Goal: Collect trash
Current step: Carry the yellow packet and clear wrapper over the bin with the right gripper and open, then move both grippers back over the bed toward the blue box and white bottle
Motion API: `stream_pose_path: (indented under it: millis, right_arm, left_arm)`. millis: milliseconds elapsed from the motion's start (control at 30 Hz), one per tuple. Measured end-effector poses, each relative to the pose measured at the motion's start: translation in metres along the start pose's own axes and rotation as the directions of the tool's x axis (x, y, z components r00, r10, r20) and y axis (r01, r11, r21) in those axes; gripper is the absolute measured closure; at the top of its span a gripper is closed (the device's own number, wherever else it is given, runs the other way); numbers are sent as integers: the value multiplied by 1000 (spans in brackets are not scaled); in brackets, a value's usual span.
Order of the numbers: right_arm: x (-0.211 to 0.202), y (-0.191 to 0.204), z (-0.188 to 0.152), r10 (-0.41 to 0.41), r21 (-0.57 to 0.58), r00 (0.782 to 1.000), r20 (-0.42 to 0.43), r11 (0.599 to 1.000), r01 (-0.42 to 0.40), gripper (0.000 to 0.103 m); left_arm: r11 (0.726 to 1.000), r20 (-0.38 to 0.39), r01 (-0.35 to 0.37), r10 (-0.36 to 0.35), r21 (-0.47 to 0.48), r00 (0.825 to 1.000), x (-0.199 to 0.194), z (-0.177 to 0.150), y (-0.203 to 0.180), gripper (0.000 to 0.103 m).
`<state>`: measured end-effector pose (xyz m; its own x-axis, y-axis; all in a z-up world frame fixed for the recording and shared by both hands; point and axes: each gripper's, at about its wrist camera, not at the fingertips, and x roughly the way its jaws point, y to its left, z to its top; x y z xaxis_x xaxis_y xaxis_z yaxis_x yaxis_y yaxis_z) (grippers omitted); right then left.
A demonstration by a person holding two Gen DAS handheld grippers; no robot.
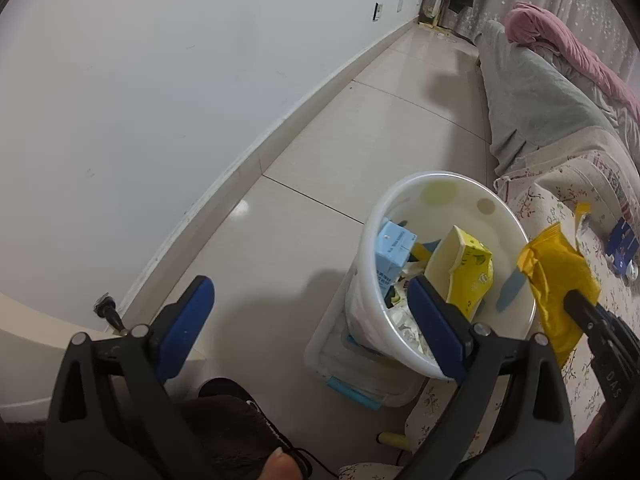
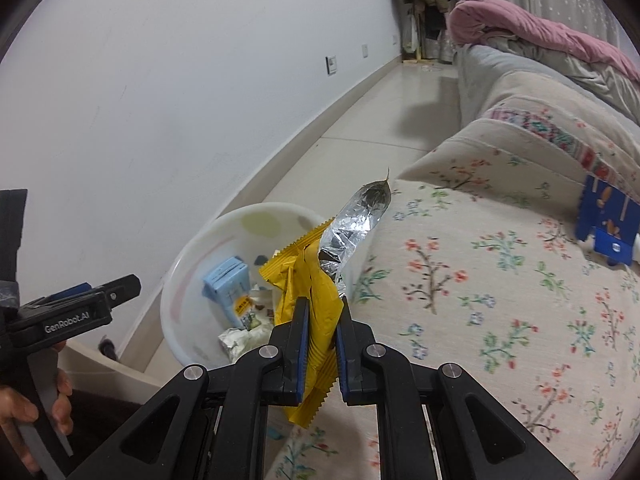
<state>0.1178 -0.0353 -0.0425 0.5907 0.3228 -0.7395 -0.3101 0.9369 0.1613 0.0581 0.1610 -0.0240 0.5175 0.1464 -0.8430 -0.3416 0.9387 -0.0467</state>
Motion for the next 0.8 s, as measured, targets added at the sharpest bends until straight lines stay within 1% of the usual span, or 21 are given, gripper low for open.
stream_pose_path:
  millis: [133,267,333,400,433,500,633,800]
  right_arm:
    - [9,4,3,15,3,1000,-12,1000,-15,90]
    - [13,4,6,36,12,999,-12,999,-36,86]
    - [15,5,8,62,25,998,-7,998,-62,74]
    - [15,4,9,83,48,997,5,995,-83,39]
    - [13,4,9,87,56,996,20,995,-88,36]
    - [7,3,9,90,58,995,38,994,-92,36]
    - [2,0,8,59,45,997,40,997,-61,36]
    - [-3,-8,6,38,56,998,43,998,-40,35]
  left_arm:
    - [1000,-2,-5,5,-11,1000,1,1,5,6]
    - [1000,-11,3,-3,-16,1000,3,3,5,6]
    - [1000,-13,9,-9,-15,1000,4,4,5,6]
    - [1000,-16,17,-17,-15,1000,5,4,6,6]
    - [1000,-17,20,-20,-16,1000,5,3,6,6]
    - [1000,-17,24,-25,-17,1000,5,4,7,6]
    - [999,-22,35,-36,-22,999,6,5,5,6]
    - [999,-21,48,-48,-8,999,5,5,-1,6]
